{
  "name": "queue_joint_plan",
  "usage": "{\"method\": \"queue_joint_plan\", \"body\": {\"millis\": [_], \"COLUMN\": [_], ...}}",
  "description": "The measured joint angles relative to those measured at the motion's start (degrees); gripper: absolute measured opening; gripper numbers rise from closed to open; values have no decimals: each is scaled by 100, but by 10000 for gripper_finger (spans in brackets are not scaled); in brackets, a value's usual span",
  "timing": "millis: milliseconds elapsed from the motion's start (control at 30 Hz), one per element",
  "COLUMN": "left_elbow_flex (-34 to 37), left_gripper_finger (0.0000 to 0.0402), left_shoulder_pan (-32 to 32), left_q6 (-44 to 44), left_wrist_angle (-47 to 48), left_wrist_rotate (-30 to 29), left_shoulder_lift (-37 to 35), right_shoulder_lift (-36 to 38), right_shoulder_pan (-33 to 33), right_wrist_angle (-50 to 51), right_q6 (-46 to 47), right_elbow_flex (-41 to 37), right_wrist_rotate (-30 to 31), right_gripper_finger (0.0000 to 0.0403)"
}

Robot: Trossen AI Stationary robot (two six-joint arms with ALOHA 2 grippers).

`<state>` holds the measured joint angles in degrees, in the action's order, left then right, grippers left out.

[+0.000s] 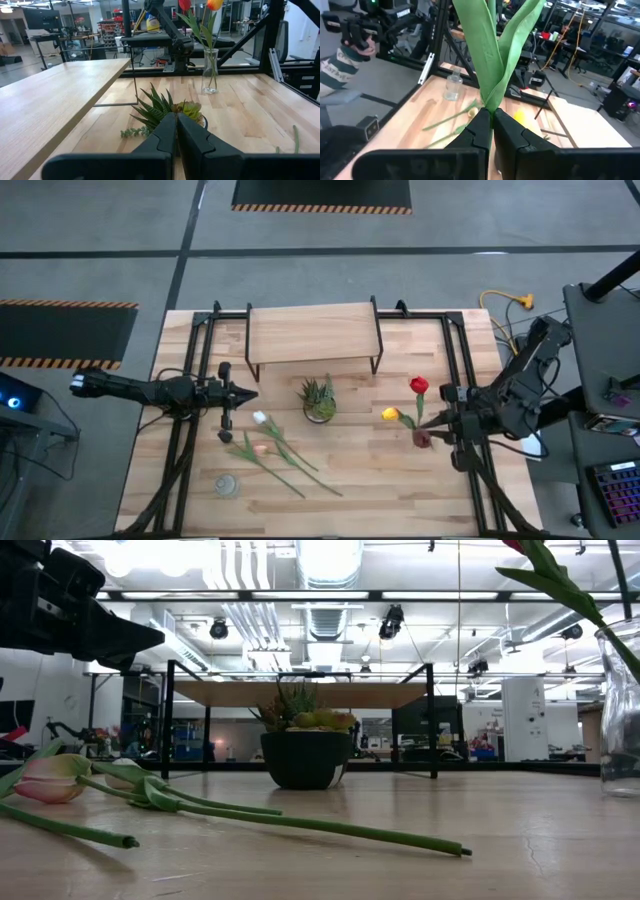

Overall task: Pick and place flowers into a vace then onto a shelf
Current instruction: Put the dark red flower into the right transparent vase

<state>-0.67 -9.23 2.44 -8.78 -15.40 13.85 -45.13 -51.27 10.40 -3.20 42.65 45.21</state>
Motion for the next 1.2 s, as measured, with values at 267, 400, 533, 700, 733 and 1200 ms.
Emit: {"method": "queue_joint_plan", "body": {"millis": [267,400,533,700,733,1200], "left_elbow_flex": [2,0,2,0,0,2], "left_gripper_finger": [0,0,0,0,0,0], "left_shoulder_pan": [0,0,0,0,0,0], "left_q6": [0,0,0,0,0,-2], "left_wrist_angle": [0,0,0,0,0,0], "left_wrist_rotate": [0,0,0,0,0,0], "left_shoulder_lift": [0,0,0,0,0,0], "right_shoulder_lift": [38,52,56,62,62,69], "right_shoulder_pan": [0,3,0,3,1,0], "right_wrist_angle": [280,293,290,273,271,271], "right_q6": [133,304,597,962,1048,1969], "right_elbow_flex": [-79,-247,-468,-753,-797,-1319], "right_wrist_rotate": [0,0,285,448,446,446], "right_gripper_finger": [9,9,9,9,9,9]}}
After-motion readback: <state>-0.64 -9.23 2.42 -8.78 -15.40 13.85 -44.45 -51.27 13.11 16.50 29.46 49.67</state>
